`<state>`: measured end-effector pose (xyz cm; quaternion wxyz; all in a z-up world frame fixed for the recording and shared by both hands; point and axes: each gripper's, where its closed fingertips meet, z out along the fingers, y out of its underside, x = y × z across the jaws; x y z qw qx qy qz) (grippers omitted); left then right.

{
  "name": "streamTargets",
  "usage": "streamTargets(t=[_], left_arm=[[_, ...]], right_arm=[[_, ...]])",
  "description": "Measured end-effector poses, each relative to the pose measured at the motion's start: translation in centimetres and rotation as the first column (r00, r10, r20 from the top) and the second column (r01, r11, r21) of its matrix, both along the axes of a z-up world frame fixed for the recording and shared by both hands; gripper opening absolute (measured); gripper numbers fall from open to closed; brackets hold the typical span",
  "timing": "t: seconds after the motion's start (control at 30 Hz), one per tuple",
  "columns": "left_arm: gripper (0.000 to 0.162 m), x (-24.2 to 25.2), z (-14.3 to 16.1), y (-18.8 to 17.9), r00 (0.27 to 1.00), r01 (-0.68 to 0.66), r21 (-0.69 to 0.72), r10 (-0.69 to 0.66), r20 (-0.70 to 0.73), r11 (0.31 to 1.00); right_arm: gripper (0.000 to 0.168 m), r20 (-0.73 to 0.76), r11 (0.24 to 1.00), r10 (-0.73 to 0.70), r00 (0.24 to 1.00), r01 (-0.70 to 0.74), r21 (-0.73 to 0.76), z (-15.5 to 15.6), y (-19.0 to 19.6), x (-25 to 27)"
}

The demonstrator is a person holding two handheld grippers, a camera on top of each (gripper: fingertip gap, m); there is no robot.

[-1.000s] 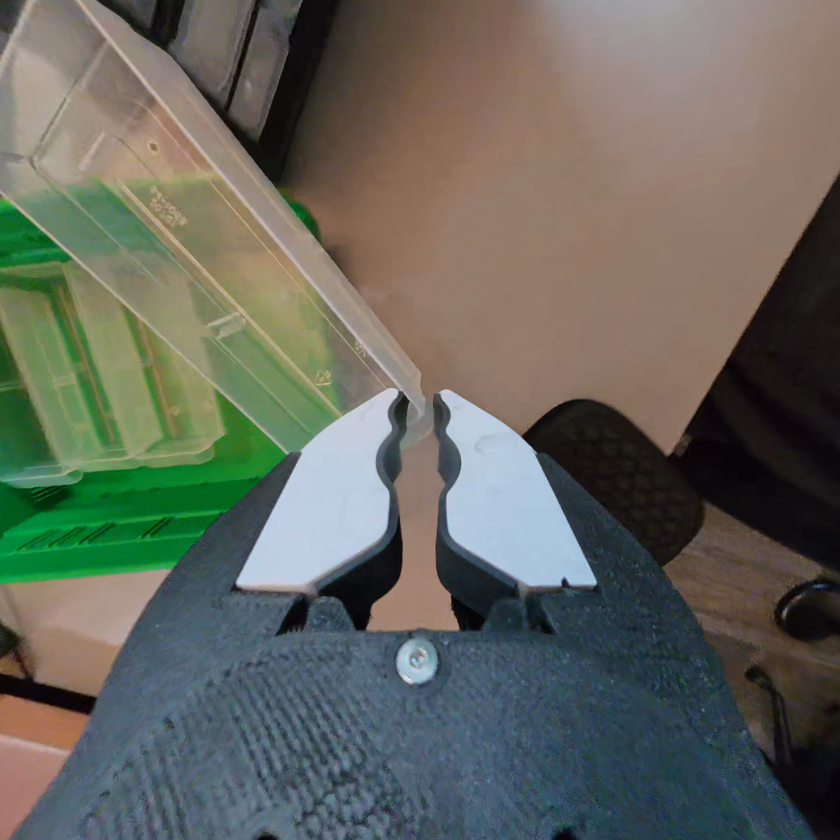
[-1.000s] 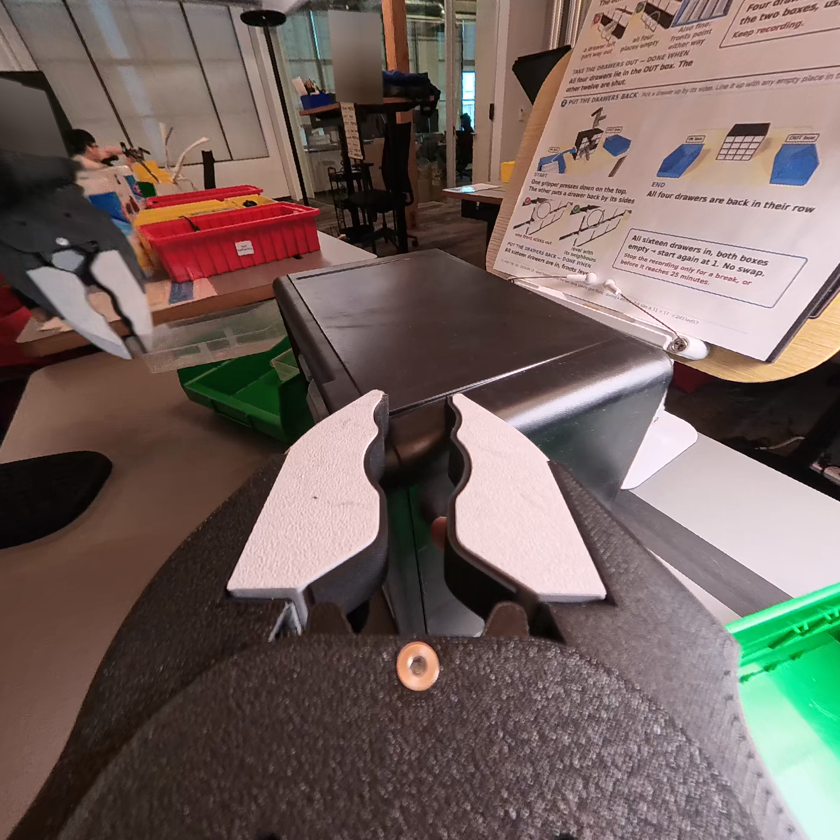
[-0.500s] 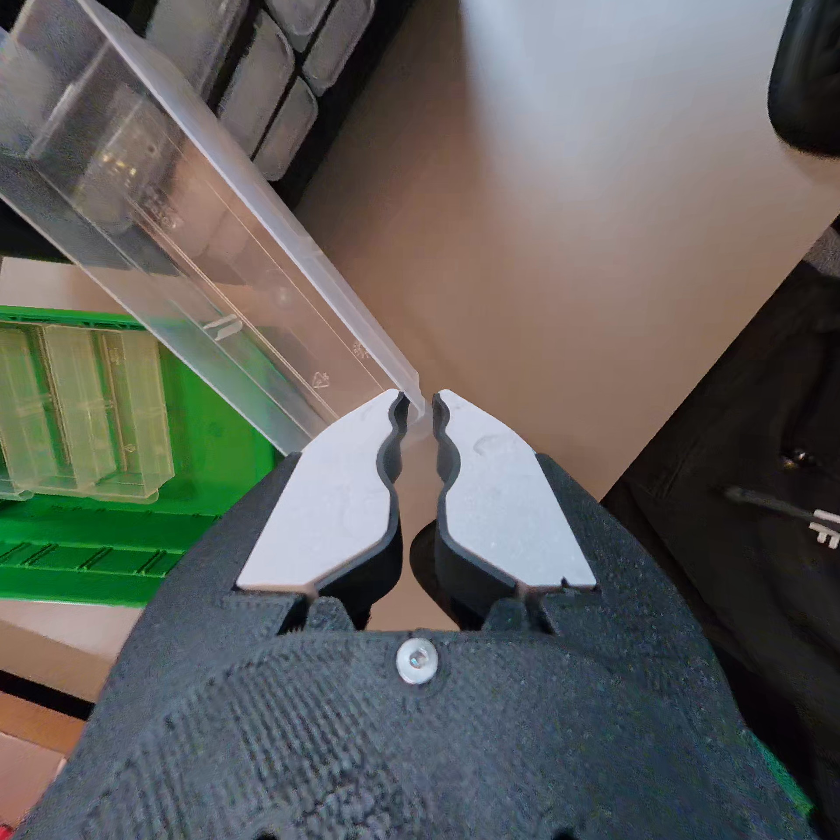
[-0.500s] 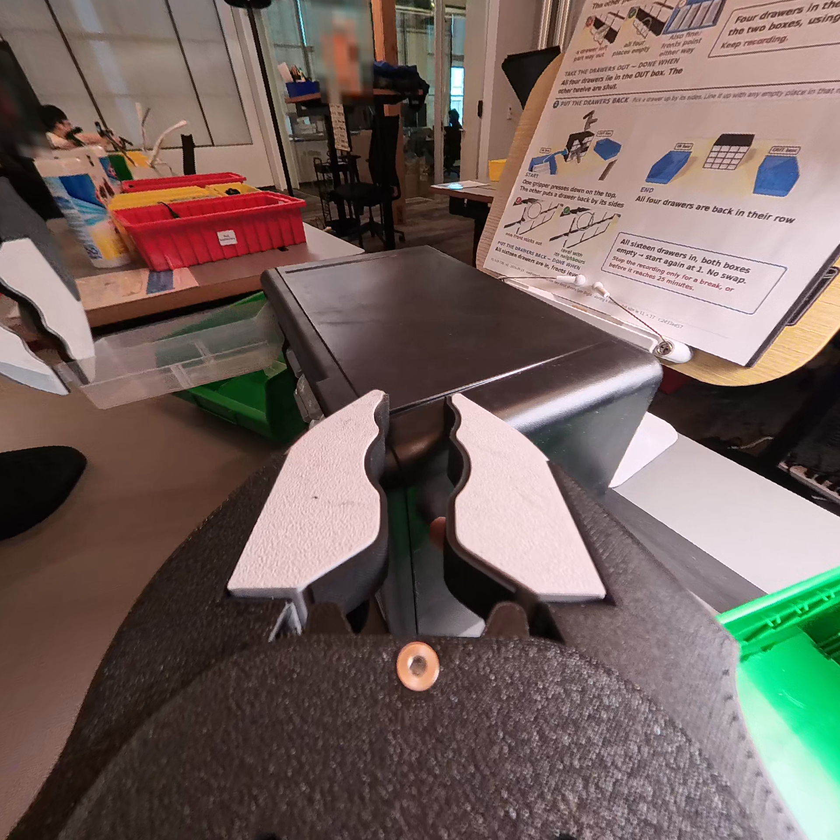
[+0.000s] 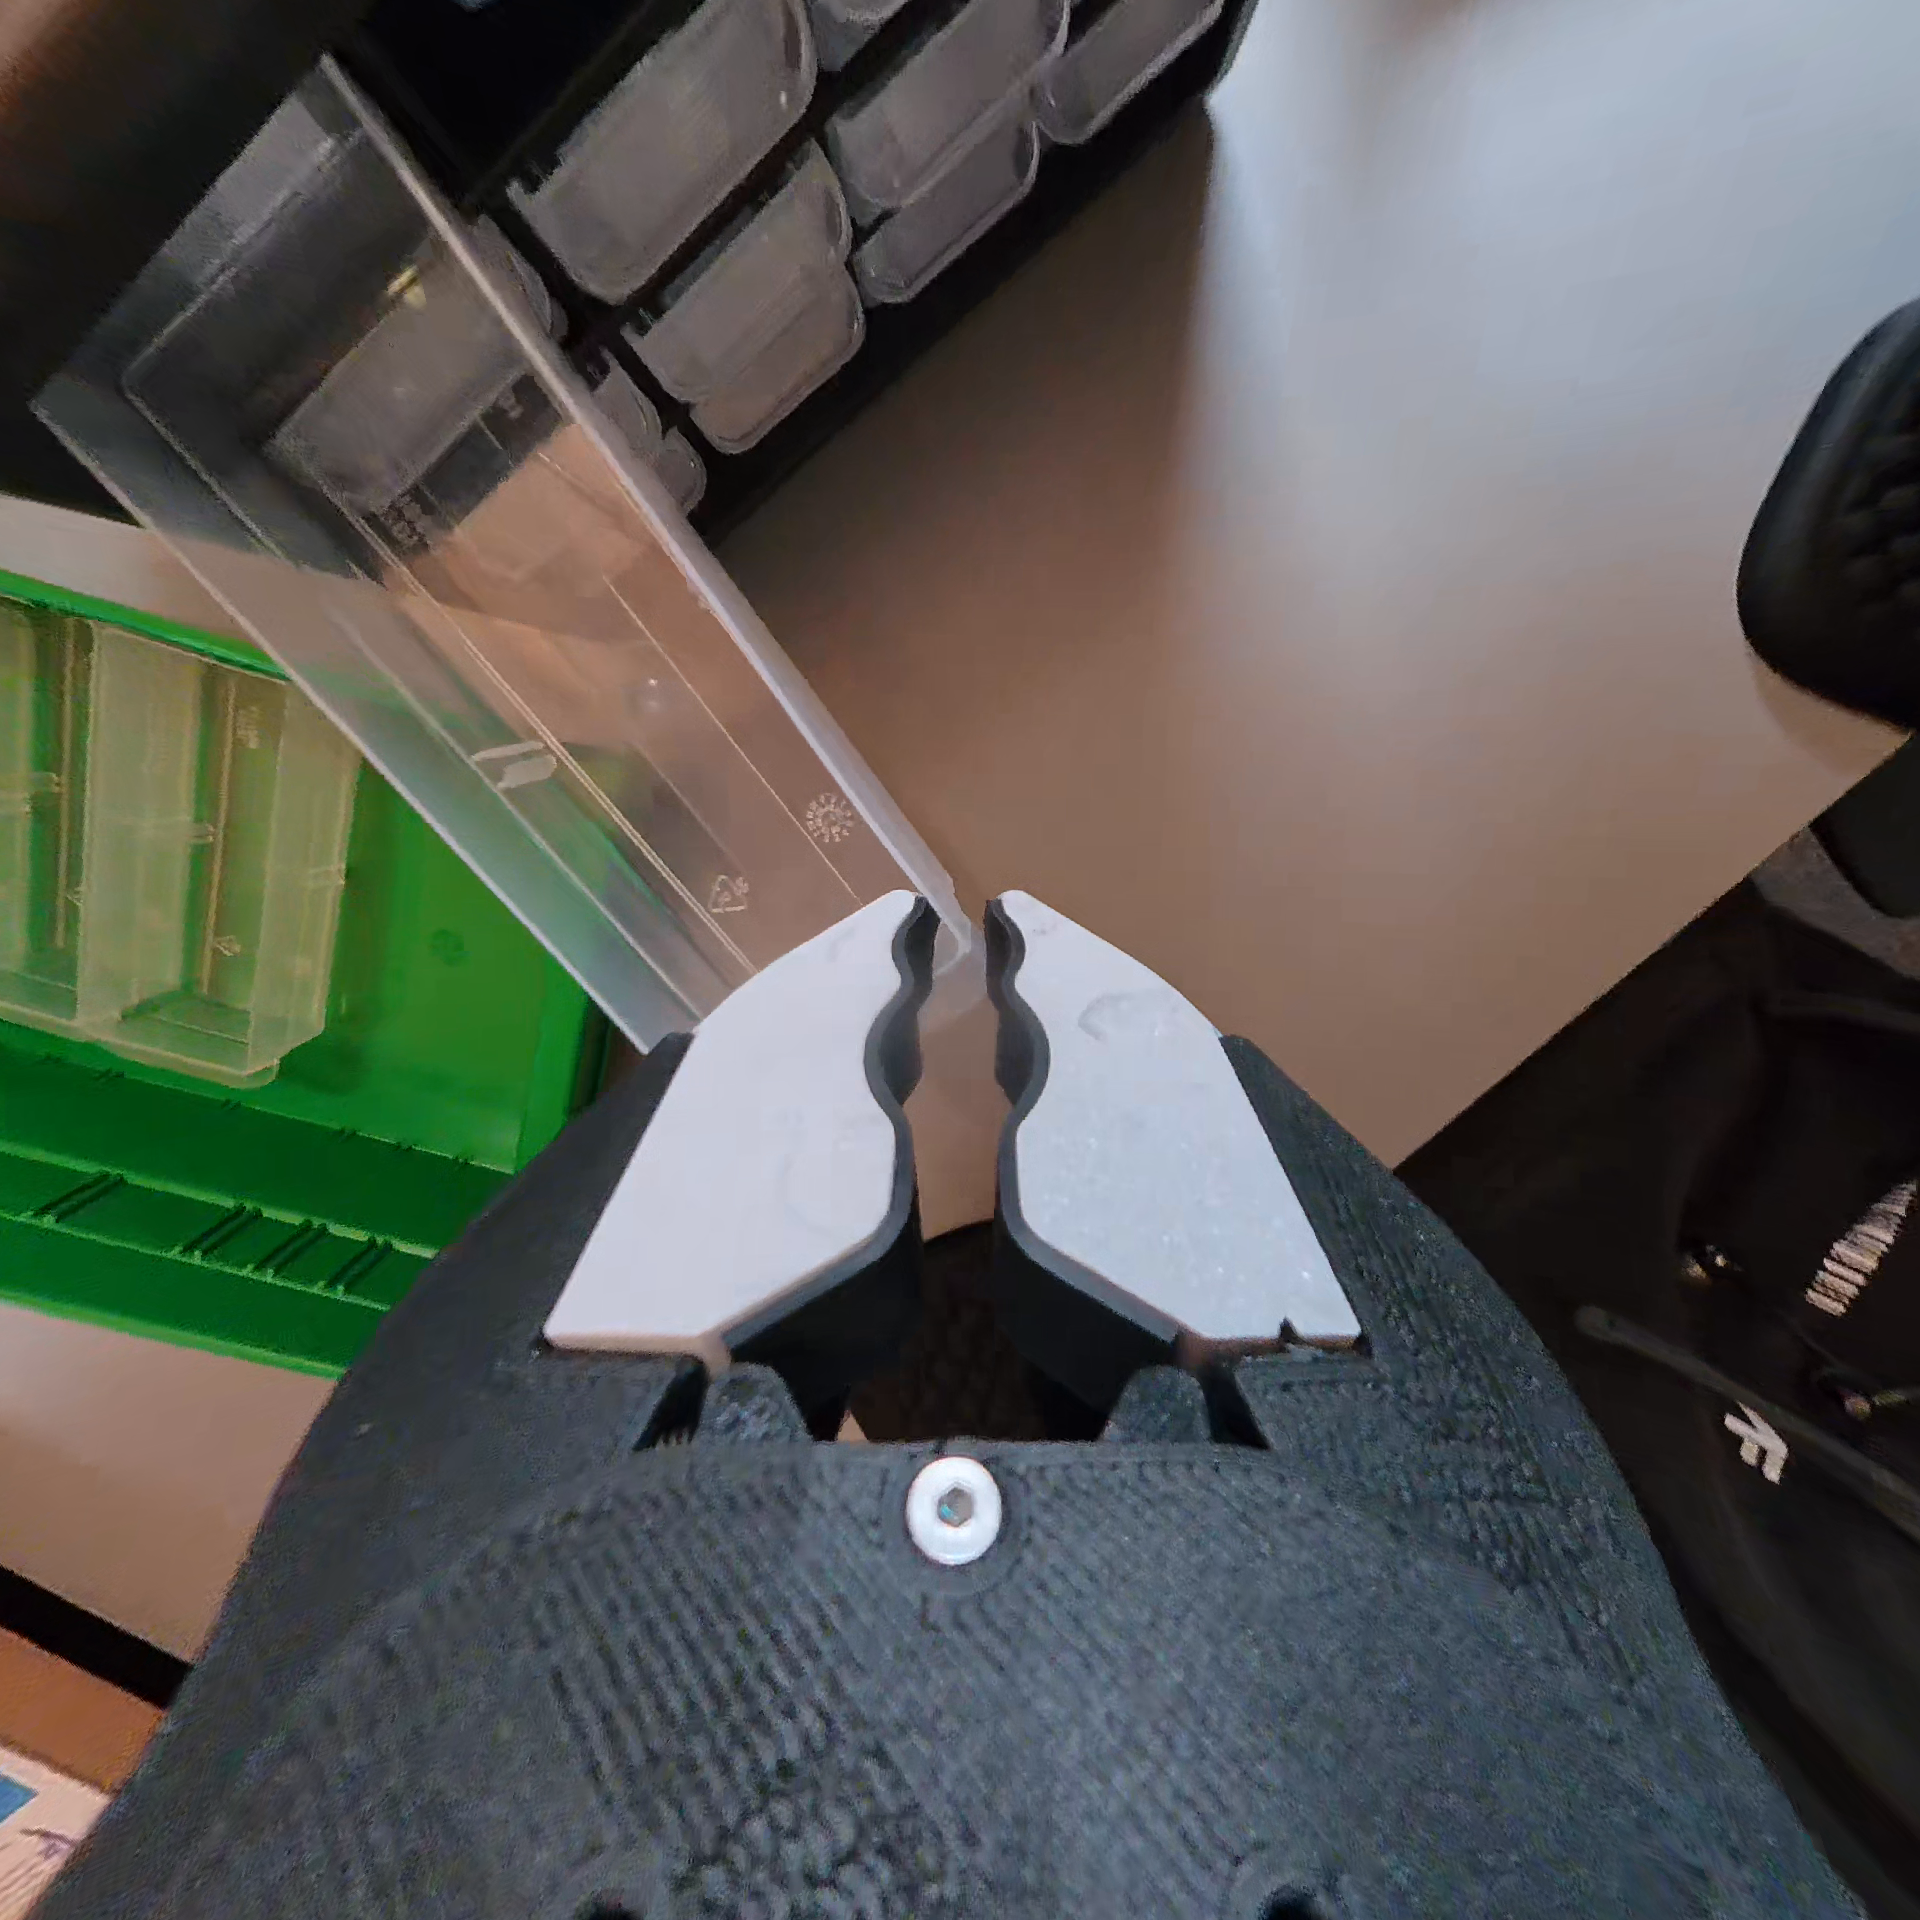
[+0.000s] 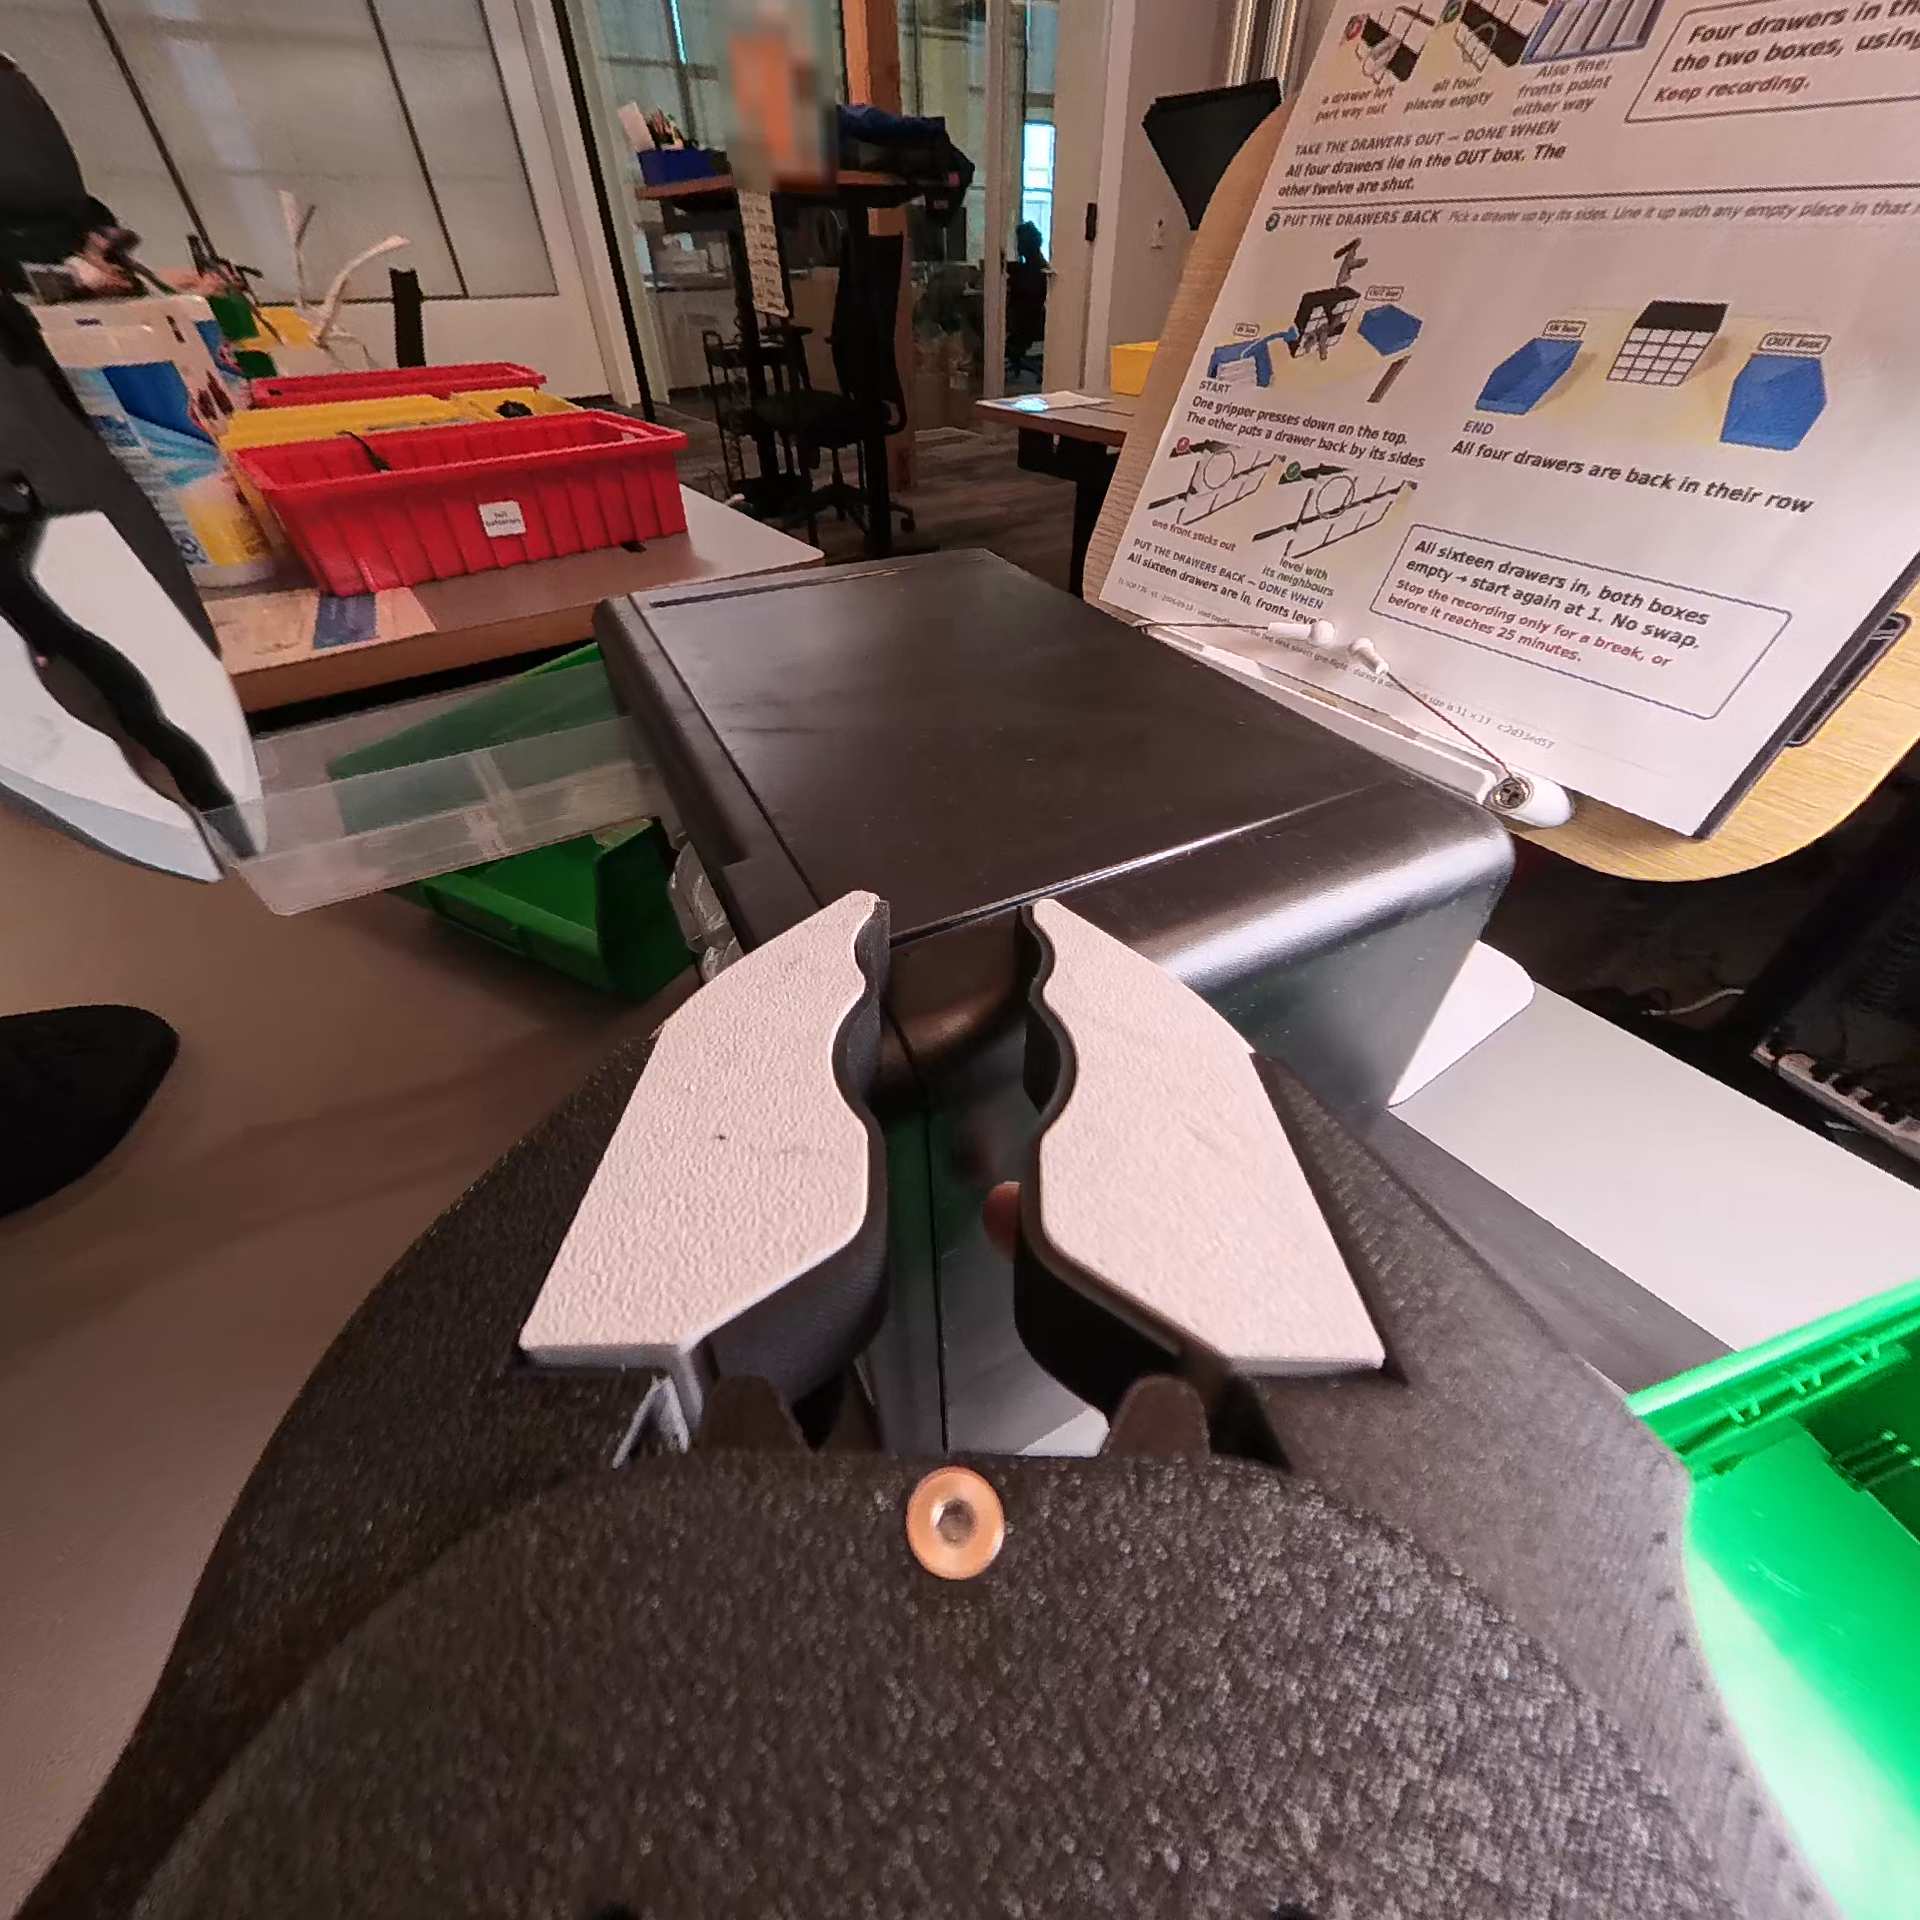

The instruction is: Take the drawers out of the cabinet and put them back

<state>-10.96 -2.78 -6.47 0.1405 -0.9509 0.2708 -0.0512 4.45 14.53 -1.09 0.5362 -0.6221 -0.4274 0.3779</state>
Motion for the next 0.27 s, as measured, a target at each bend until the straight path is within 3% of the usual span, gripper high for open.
streamTargets(t=[0.27], left_arm=[[0.012, 1.5, 1.2, 2.0, 0.986, 0.112, 0.114, -0.096, -0.139, 0.987]], right_arm=[[0.023, 0.013, 1.0, -0.005, 1.0, 0.004, 0.015, 0.0, -0.1, -0.3]])
